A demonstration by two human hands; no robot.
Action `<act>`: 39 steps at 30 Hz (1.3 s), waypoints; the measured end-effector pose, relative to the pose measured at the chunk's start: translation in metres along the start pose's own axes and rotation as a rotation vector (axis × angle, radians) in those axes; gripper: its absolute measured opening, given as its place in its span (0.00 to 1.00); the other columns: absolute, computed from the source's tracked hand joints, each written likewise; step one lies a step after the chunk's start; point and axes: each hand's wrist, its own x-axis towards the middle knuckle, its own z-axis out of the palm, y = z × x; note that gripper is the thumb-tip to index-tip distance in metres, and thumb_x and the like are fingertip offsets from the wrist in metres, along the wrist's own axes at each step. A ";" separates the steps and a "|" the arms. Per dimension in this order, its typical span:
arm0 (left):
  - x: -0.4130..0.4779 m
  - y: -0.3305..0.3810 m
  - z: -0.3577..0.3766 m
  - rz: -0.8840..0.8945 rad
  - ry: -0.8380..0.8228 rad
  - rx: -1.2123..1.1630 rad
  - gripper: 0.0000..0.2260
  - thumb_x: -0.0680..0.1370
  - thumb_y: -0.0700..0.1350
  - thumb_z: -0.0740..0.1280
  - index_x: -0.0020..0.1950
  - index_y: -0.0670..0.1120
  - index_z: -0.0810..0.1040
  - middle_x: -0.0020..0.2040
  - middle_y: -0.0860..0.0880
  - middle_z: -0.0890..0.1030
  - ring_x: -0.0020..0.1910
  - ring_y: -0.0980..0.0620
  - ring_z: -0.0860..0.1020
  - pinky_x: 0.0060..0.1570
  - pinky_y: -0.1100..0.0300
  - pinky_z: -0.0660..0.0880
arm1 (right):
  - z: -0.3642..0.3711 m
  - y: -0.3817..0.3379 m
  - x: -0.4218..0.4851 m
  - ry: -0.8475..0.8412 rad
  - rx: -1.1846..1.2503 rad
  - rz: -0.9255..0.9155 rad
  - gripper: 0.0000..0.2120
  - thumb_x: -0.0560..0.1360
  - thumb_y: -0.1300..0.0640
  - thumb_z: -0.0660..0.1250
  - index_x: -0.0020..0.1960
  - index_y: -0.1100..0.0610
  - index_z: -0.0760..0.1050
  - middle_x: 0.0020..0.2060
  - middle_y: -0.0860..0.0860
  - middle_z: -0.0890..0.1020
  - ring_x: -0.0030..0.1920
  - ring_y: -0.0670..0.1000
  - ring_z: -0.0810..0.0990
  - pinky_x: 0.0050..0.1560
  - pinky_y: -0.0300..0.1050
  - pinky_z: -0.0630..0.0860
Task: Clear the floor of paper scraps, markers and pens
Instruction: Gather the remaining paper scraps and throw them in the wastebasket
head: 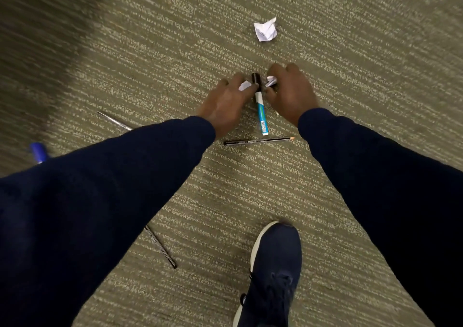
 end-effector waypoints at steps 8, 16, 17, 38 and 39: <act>-0.015 -0.007 0.014 0.014 0.097 0.027 0.13 0.79 0.30 0.60 0.60 0.39 0.78 0.56 0.41 0.76 0.50 0.43 0.73 0.43 0.51 0.74 | -0.004 0.004 -0.012 0.137 0.249 0.199 0.13 0.78 0.53 0.67 0.51 0.63 0.79 0.41 0.56 0.81 0.39 0.52 0.75 0.35 0.39 0.60; -0.071 -0.032 -0.013 -0.401 0.214 -0.550 0.12 0.76 0.27 0.62 0.51 0.40 0.82 0.55 0.46 0.78 0.49 0.49 0.79 0.41 0.68 0.76 | -0.012 -0.027 -0.029 0.096 0.671 0.515 0.19 0.74 0.43 0.67 0.47 0.60 0.78 0.36 0.54 0.84 0.34 0.50 0.82 0.39 0.43 0.74; -0.082 -0.034 -0.019 -0.507 0.220 -0.620 0.11 0.77 0.29 0.63 0.51 0.41 0.82 0.56 0.48 0.78 0.50 0.53 0.78 0.40 0.75 0.73 | -0.010 -0.036 -0.034 0.079 0.768 0.551 0.18 0.73 0.43 0.67 0.46 0.60 0.78 0.35 0.55 0.84 0.34 0.51 0.82 0.40 0.45 0.76; -0.402 -0.166 -0.099 -1.141 0.530 -1.291 0.09 0.79 0.32 0.65 0.48 0.44 0.82 0.55 0.50 0.84 0.33 0.56 0.76 0.32 0.63 0.74 | 0.103 -0.353 -0.126 -0.342 1.022 0.700 0.16 0.75 0.47 0.72 0.37 0.55 0.71 0.26 0.48 0.68 0.25 0.48 0.70 0.29 0.43 0.75; -0.404 -0.168 -0.101 -1.164 0.549 -1.298 0.10 0.79 0.32 0.65 0.47 0.46 0.82 0.54 0.50 0.84 0.33 0.57 0.76 0.32 0.63 0.74 | 0.103 -0.356 -0.121 -0.337 0.963 0.661 0.16 0.74 0.47 0.72 0.36 0.55 0.71 0.25 0.49 0.70 0.25 0.50 0.71 0.31 0.47 0.77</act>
